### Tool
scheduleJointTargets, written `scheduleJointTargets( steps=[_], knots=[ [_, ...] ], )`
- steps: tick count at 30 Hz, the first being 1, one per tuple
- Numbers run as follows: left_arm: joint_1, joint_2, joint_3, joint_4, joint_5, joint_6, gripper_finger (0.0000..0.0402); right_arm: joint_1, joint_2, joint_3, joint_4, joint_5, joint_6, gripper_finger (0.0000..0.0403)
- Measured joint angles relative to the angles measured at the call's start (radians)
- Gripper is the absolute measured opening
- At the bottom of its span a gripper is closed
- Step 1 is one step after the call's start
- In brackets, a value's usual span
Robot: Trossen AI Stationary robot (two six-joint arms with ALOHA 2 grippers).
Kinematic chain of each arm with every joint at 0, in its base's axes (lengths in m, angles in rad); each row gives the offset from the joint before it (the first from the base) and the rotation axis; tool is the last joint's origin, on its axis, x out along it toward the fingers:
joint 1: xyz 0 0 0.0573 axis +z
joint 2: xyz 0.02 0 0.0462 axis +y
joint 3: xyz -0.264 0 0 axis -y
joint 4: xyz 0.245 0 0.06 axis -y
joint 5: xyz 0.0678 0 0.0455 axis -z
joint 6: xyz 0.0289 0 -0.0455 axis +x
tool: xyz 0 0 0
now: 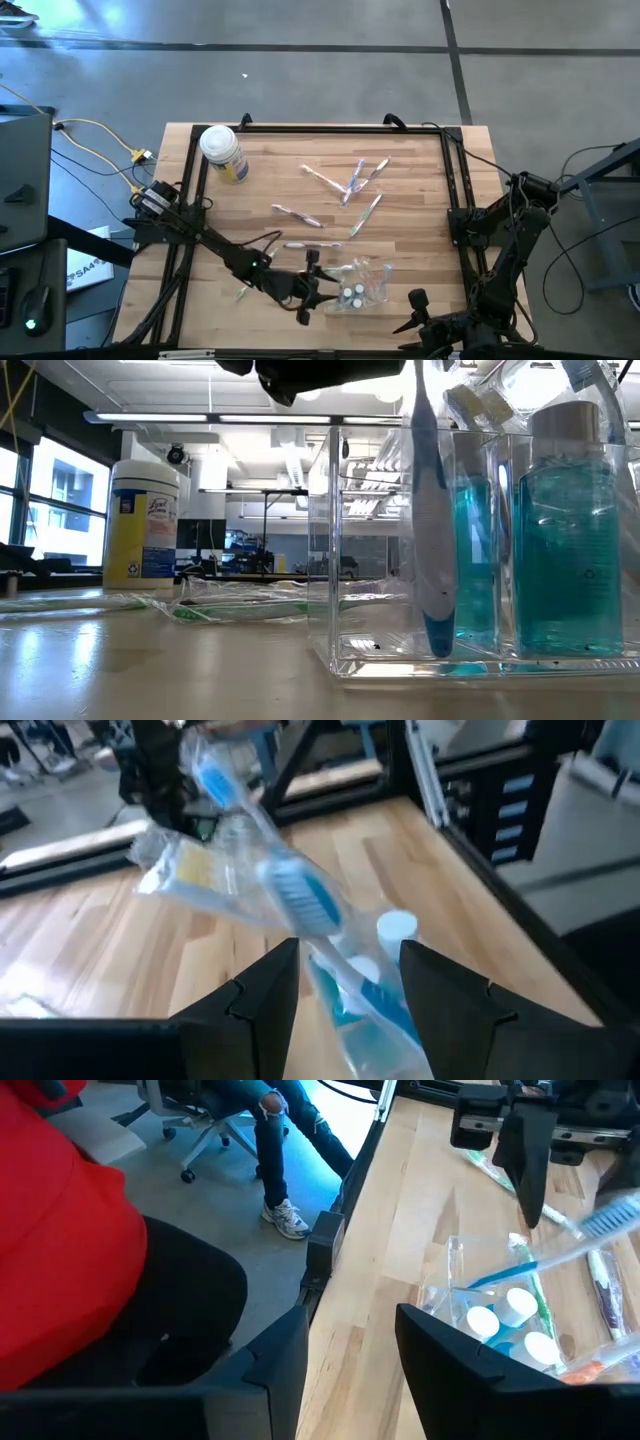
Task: Pick & Place toothbrushing station
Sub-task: Put the left blue toothbrush into the transparent bin, then put the bottom purple toothbrush into the transparent bin
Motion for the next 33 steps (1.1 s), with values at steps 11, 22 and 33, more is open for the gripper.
scheduleJointTargets(
  steps=[11, 22, 33],
  knots=[
    [0.002, 0.0, 0.042, -0.131, -0.103, -0.009, 0.0173, 0.0, 0.0, 0.0, 0.0, 0.0, 0.0, 0.0146],
    [0.002, 0.0, 0.042, -0.134, -0.126, 0.007, 0.0173, 0.0, 0.0, 0.0, 0.0, 0.0, 0.0, 0.0146],
    [-0.046, -0.103, 0.098, -0.508, -0.237, -0.133, 0.0173, 0.0, 0.0, 0.0, 0.0, -0.008, 0.009, 0.0146]
  ],
)
